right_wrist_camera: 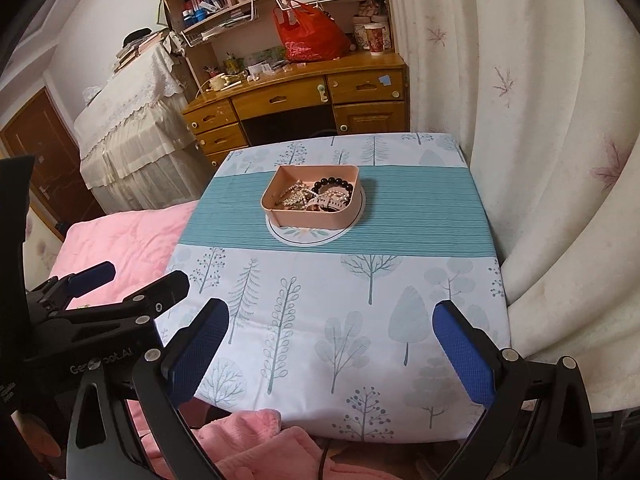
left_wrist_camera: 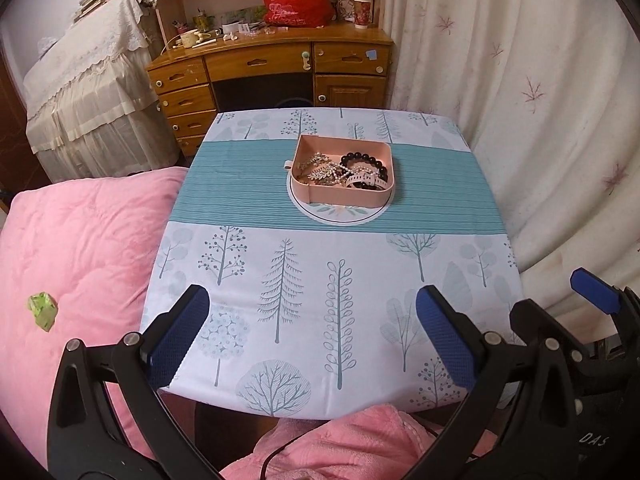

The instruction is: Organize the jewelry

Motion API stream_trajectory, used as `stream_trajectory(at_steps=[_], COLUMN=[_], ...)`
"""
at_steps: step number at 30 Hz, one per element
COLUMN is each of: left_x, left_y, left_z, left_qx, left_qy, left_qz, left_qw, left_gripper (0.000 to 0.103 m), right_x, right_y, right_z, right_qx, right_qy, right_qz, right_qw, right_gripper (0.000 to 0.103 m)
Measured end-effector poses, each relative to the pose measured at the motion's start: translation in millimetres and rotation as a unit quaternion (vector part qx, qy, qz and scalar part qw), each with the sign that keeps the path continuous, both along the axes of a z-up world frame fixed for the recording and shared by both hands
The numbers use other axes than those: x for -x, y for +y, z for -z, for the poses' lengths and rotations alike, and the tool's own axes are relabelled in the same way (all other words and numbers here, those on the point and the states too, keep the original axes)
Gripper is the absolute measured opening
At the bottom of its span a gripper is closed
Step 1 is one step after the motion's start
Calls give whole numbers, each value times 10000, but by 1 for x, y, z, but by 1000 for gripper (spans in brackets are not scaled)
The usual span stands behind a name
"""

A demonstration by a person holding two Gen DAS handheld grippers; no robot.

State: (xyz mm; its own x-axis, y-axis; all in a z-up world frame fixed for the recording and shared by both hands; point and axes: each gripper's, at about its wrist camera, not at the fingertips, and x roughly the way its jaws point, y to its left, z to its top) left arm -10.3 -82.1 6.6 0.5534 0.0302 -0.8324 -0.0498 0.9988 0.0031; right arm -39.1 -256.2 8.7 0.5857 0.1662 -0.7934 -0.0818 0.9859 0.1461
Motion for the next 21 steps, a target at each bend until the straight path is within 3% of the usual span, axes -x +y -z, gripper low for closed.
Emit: stream_trajectory(at_steps=[21], left_x=[-1], left_y=[0], left_z=[-2], left_qx=[-18], left_qy=[-24], left_qz=[88], left_qw=[10000], left_gripper=[103], right_x=[0], right_y=[-6], right_z=[8], right_qx=[74], right_qy=[68], right_qz=[127], right_qw=[9999], right_gripper=[103])
